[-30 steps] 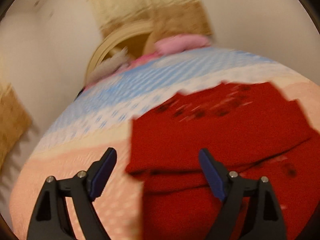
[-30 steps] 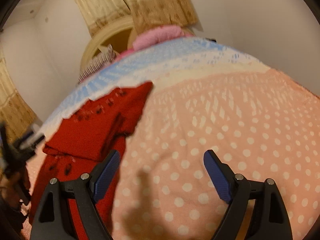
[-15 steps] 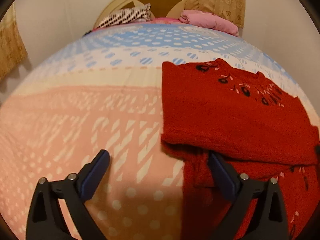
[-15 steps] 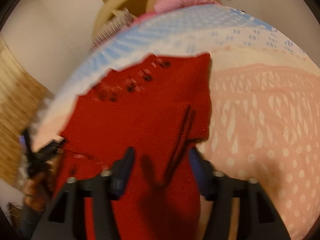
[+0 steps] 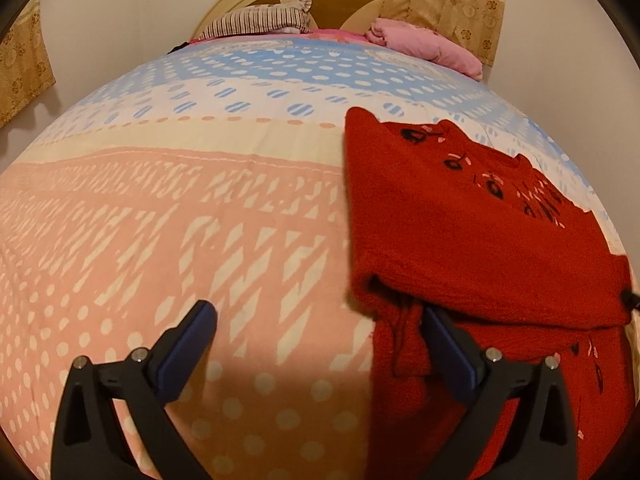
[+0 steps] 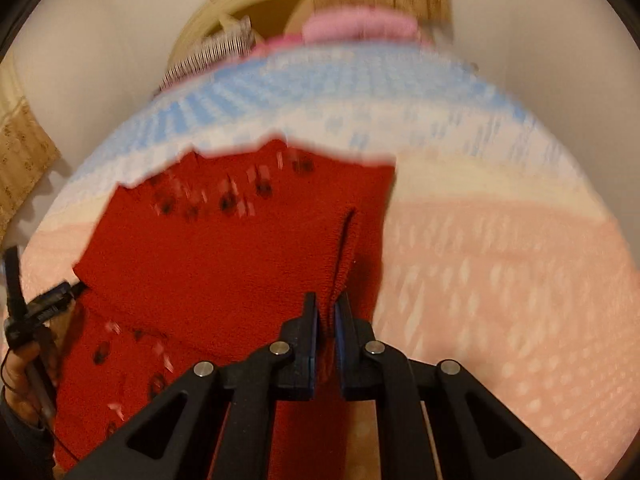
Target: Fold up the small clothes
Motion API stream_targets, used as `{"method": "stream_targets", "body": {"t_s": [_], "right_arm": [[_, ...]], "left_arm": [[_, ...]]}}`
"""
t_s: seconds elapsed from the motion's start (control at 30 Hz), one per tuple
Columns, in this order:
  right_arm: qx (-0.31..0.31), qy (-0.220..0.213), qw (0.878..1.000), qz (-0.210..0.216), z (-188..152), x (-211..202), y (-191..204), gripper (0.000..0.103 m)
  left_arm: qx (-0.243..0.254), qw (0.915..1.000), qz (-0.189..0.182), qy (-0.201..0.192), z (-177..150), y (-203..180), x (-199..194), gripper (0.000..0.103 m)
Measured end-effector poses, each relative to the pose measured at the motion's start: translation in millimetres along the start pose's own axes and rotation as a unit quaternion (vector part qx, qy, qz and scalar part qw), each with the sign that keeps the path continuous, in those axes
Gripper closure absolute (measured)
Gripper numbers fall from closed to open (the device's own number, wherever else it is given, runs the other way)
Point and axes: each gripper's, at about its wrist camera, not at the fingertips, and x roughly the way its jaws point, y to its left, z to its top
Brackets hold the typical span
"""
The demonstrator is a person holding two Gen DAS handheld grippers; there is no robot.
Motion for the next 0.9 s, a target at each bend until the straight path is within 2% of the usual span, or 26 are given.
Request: {"method": "stream_targets", "body": {"t_s": [0.1,0.3,0.4,0.57,0.63,0.67,0.7,0.8,0.9], "right_arm": [[0.007,-0.008,1.0,0.003,-8.3,2.9,-6.6,0.096],[-0.006,-0.04,0.999,0.008,-11.3,-19.2,-6.4,0.097],[-0.001,-0.022,1.0,-0.009,-11.8,-4.7,-11.9,0.097],[0.013,-0.021,1.0,0.003,-12.5,-0.8,-13.8,0.096],[0.012,-0.028,1.0,0.005,-11.8,-11.1,-12.3,0.086],[0.013,-0.033,0.999,0.006,-11.5,-17.1,-12.1,0.067],[0.011,-0.042,0.999,0.009,-10.8,-24.4,-11.1,0.053],[-0.009,-0.067,0.998,0.005,-5.1,-42.5,-0.1,0.052],[-0.016,-0.075,0.996,0.055,3.6,-46.1,15.3,0.052]], "left_arm": [[-0.003,1.0,-0.002,0.0,0.1,1.8,0.0,0.0],[-0.002,1.0,0.0,-0.002,-0.6,1.5,-0.9,0.0],[0.0,1.0,0.003,-0.005,-0.9,1.8,-2.8,0.0],[-0.003,0.9996,0.005,-0.027,-2.5,4.3,-18.2,0.0],[-0.015,0.9985,0.011,-0.052,-3.8,11.6,-34.5,0.0],[-0.02,0.9969,0.015,-0.075,-4.4,16.6,-46.5,0.0],[-0.022,0.9954,0.018,-0.091,-3.9,19.8,-54.6,0.0],[-0.019,0.9931,0.023,-0.114,7.1,20.1,-64.4,0.0],[-0.004,0.9947,0.02,-0.101,21.3,5.3,-51.0,0.0]]}}
